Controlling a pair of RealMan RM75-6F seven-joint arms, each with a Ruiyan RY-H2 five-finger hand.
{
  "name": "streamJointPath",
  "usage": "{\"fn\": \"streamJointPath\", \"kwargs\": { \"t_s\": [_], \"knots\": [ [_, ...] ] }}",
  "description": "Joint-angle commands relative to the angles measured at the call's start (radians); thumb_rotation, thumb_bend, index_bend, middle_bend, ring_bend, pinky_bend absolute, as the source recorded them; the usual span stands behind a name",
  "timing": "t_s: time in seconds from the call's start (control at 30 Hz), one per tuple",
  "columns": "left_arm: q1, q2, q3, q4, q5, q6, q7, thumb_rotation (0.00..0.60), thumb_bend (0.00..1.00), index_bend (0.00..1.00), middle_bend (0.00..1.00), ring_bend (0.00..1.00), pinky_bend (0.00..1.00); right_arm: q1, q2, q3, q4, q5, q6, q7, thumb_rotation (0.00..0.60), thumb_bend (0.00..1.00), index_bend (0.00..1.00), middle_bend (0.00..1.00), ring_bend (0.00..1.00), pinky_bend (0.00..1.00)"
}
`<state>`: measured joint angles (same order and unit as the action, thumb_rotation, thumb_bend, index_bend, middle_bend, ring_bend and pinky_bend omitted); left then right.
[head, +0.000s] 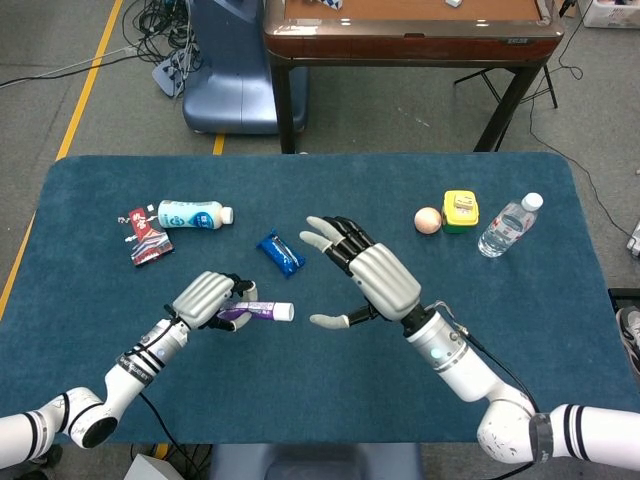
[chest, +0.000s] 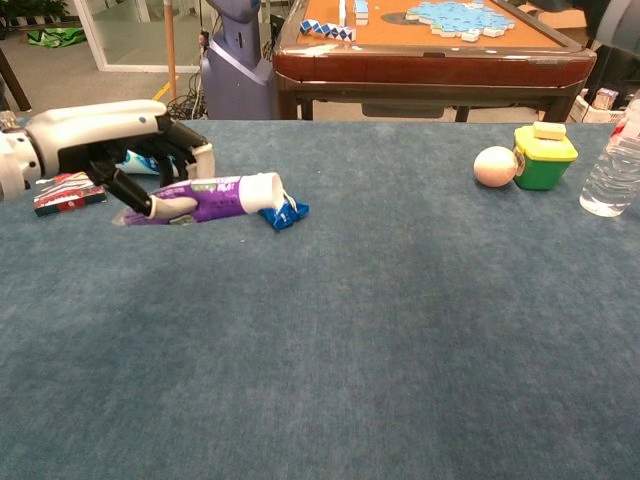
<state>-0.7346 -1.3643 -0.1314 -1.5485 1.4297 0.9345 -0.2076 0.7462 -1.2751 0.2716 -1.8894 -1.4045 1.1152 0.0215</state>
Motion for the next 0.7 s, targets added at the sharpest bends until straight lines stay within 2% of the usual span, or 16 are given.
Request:
{"fn": "streamJointPath", "kwargs": {
  "t_s": [0.03,0.17,0.33,0.53,0.7],
  "knots": [
    [-0.005,-0.044,0.034,0.065,0.009,-0.007,0.114,0.600,0.46,0.49,0.58,0.38,0.41,-0.015,0.017,-0.013,0.007,-0.005,0.005,0.006,0.208,0.09,0.00,0.00,0.00,0.00],
    [0.000,-0.084,0.048,0.114,-0.017,-0.008,0.218,0.600,0.47,0.46,0.55,0.36,0.41,-0.036,0.039,-0.031,0.024,-0.006,0.008,0.018,0.208,0.09,0.00,0.00,0.00,0.00],
    [0.007,-0.113,0.055,0.151,-0.061,-0.022,0.282,0.600,0.47,0.42,0.50,0.34,0.40,-0.057,0.056,-0.047,0.045,-0.012,0.013,0.039,0.207,0.09,0.00,0.00,0.00,0.00],
    [0.019,-0.109,0.057,0.154,-0.103,-0.022,0.345,0.575,0.47,0.27,0.35,0.25,0.37,-0.081,0.082,-0.065,0.063,-0.016,0.016,0.047,0.208,0.09,0.00,0.00,0.00,0.00],
    [0.047,-0.075,0.043,0.124,-0.130,0.013,0.341,0.539,0.47,0.20,0.30,0.21,0.36,-0.110,0.116,-0.089,0.071,-0.026,0.025,0.034,0.208,0.09,0.00,0.00,0.00,0.00]
  ]
}}
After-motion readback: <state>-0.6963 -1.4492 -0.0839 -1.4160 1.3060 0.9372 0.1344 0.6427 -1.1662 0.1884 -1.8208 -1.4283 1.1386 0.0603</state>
